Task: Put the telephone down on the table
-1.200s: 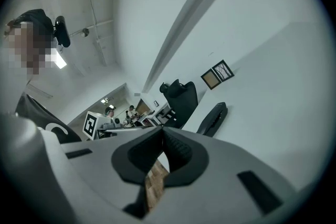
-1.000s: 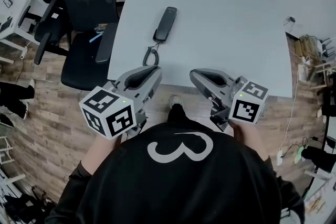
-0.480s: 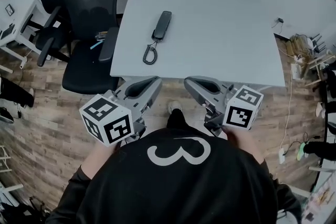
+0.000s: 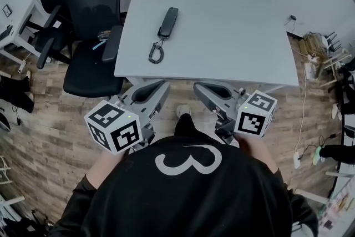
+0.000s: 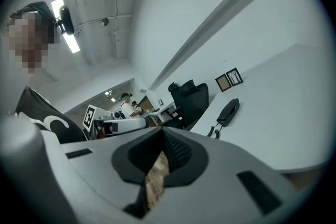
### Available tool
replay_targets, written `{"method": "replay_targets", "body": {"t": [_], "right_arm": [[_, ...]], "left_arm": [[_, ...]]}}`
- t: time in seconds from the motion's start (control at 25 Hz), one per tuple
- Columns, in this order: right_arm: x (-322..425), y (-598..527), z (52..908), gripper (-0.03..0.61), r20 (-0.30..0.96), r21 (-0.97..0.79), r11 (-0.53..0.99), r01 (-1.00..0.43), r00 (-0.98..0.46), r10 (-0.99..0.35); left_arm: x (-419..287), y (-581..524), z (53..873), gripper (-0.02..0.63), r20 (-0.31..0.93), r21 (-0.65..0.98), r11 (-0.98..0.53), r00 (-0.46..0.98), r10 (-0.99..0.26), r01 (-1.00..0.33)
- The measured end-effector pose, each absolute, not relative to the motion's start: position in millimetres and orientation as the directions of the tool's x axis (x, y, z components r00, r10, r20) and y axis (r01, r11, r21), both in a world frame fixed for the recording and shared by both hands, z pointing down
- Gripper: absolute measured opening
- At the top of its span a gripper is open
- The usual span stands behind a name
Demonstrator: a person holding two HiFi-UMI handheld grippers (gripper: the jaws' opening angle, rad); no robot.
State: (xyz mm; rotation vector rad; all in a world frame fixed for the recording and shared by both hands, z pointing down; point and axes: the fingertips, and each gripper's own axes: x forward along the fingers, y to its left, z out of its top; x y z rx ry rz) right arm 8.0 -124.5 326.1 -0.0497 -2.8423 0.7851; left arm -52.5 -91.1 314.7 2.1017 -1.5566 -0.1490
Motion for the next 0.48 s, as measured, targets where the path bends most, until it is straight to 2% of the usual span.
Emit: {"method": "replay_targets", "body": {"t": [0.48], "right_arm": [[23.9, -115.3, 328.7, 0.009, 0.174, -0.519, 0.853, -0.045, -0.983, 0.054]], "left_arm": [[-45.8, -84.7, 319.4, 0.012, 0.2, 0.483, -0.204, 0.335, -0.921, -0.851]]}}
